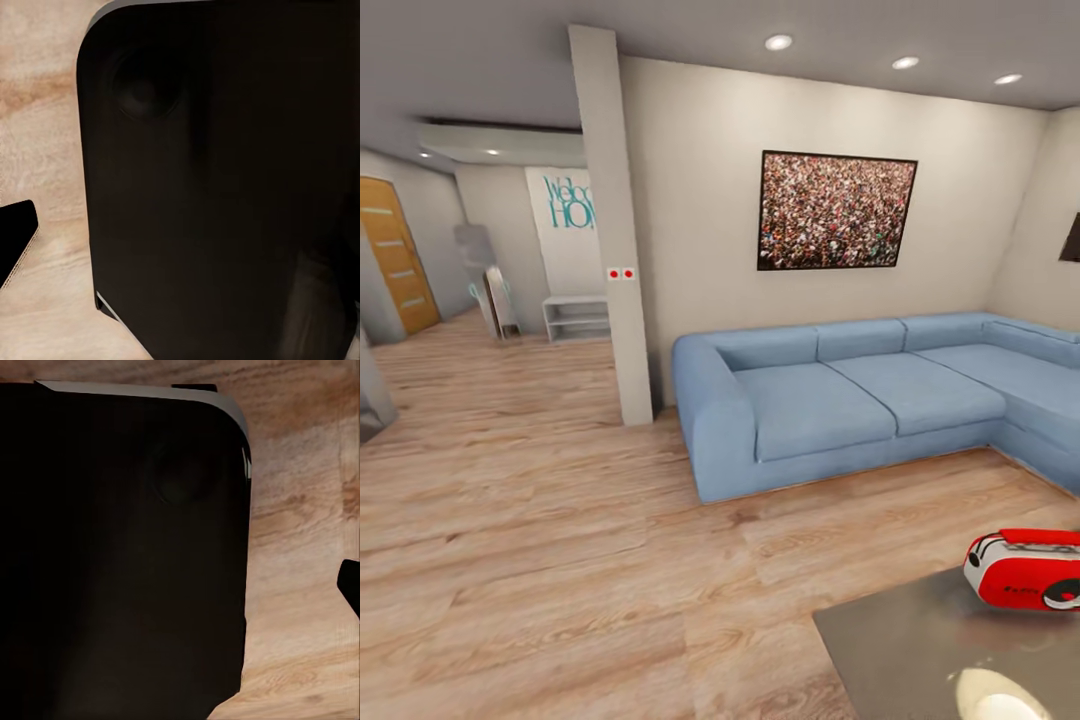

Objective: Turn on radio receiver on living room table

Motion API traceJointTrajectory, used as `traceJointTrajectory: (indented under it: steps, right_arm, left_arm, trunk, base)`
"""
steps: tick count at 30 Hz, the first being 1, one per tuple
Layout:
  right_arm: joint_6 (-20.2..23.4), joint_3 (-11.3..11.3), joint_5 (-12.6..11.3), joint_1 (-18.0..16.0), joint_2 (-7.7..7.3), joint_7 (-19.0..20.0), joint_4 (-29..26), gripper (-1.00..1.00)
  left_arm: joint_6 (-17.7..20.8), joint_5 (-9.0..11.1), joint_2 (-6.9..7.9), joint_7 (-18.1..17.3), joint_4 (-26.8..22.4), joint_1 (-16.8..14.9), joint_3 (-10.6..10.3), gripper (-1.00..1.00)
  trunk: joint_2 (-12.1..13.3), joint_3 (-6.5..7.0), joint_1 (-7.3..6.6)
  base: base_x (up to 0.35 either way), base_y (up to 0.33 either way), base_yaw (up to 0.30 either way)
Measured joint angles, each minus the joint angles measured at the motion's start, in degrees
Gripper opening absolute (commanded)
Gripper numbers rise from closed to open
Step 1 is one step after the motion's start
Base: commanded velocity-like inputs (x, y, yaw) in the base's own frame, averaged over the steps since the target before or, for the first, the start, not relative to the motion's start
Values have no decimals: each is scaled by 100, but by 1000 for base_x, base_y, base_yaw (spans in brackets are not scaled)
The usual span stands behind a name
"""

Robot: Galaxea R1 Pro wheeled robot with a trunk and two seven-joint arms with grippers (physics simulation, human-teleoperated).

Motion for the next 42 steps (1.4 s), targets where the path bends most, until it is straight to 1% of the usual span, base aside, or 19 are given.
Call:
traceJointTrajectory:
  steps: [35, 42]
  right_arm:
    - [0, 0, -1, 0, 0, -2, 0, 100]
    - [4, 0, -1, 0, 0, -3, 0, 100]
  left_arm:
    - [0, 0, 0, 0, 0, 0, 2, 100]
    - [2, 0, 7, -14, 0, 0, -9, 100]
  trunk:
    - [0, 0, 0]
    - [0, 0, 0]
  base:
    - [0, 0, -286]
    - [103, 46, -116]
